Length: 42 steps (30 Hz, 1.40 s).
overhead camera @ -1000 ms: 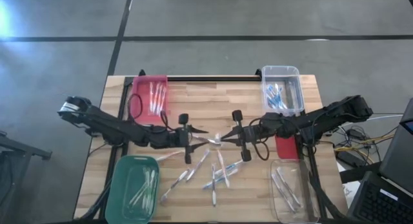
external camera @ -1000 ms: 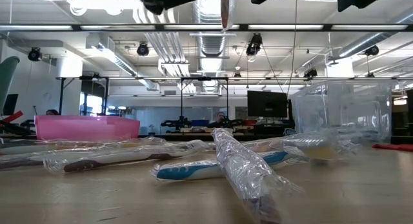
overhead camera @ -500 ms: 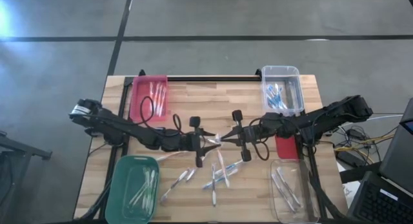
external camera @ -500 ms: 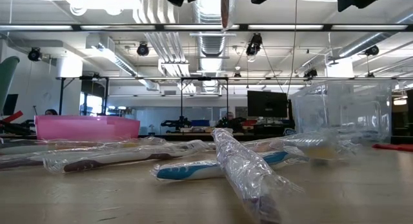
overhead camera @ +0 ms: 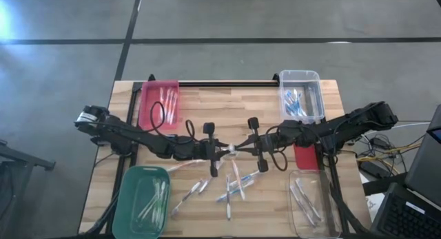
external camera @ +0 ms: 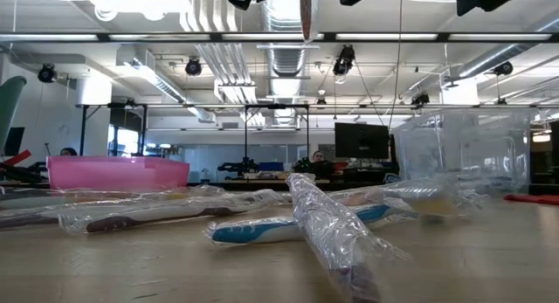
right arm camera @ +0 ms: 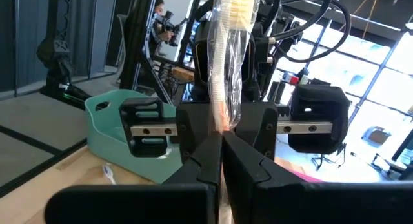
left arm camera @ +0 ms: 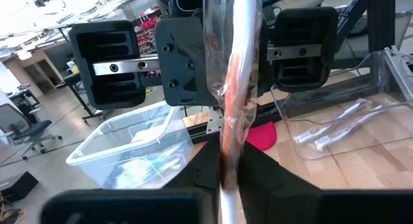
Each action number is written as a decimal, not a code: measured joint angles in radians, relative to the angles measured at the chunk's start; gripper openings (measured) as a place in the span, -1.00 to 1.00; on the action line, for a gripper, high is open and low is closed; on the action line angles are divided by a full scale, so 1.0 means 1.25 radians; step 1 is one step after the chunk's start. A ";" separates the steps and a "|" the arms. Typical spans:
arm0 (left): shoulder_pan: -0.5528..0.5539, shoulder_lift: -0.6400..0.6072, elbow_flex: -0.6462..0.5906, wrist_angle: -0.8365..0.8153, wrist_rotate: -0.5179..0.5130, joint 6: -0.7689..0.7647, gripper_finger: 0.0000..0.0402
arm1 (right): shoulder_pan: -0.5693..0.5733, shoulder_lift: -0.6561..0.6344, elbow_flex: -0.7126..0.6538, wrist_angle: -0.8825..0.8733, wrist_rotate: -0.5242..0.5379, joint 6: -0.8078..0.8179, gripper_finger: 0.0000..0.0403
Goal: Pick & Place Toothbrushes
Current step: Put the orange toothbrush into the pink bin
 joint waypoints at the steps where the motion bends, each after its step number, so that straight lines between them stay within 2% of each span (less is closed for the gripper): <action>1: 0.000 0.000 0.000 0.000 0.000 0.000 -0.86 | 0.000 0.000 0.000 0.000 0.000 0.001 -0.96; 6: 0.000 -0.005 0.000 -0.017 -0.015 0.000 -0.86 | 0.000 -0.001 0.000 -0.016 0.001 0.011 -0.96; 11: -0.003 -0.063 0.000 -0.104 -0.110 0.004 -0.85 | 0.000 -0.009 0.000 -0.042 0.012 0.006 -0.96; 18: -0.008 -0.210 -0.001 -0.317 -0.203 -0.065 -0.85 | 0.000 -0.030 0.000 -0.086 0.029 0.022 -0.96; 22: -0.006 -0.294 -0.001 -0.450 -0.287 -0.118 -0.84 | 0.001 -0.030 0.000 -0.108 0.039 0.028 -0.94; 26: -0.004 -0.371 -0.001 -0.577 -0.327 -0.184 -0.84 | 0.000 -0.029 -0.001 -0.109 0.043 0.044 -0.83; 33: -0.003 -0.465 -0.001 -0.746 -0.341 -0.297 -0.84 | 0.000 -0.029 -0.003 -0.120 0.042 0.057 -0.49; 38: 0.002 -0.494 -0.001 -0.818 -0.356 -0.359 -0.84 | 0.000 -0.029 -0.003 -0.132 0.042 0.056 -0.31; 42: 0.012 -0.500 -0.001 -0.852 -0.365 -0.378 -0.83 | 0.000 -0.029 -0.003 -0.133 0.042 0.058 -0.25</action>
